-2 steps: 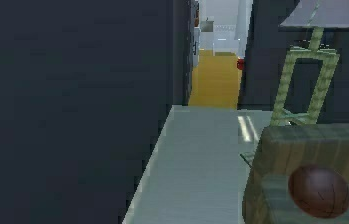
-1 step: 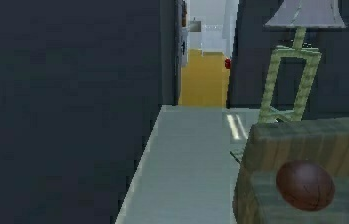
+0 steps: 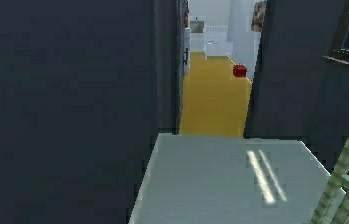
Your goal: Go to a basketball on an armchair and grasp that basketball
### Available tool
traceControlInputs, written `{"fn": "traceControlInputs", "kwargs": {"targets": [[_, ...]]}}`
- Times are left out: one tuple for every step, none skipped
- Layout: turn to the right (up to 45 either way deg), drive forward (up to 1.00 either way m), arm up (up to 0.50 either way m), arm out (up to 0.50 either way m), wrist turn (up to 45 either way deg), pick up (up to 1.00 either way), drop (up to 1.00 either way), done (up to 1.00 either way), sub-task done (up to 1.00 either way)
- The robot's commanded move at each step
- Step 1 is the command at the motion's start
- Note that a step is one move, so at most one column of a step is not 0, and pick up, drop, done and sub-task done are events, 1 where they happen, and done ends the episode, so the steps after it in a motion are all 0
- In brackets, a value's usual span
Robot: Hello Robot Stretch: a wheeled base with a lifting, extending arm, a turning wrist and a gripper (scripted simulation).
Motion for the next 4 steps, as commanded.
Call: {"fn": "traceControlInputs", "kwargs": {"targets": [[15.0,0.0,0.0,0.0,0.0,0.0,0.0,0.0,0.0],[0.0,0.0,0.5,0.0,0.0,0.0,0.0,0.0,0.0],[0.0,0.0,0.32,0.0,0.0,0.0,0.0,0.0,0.0],[0.0,0.0,0.0,0.2,0.0,0.0,0.0,0.0,0.0]]}}
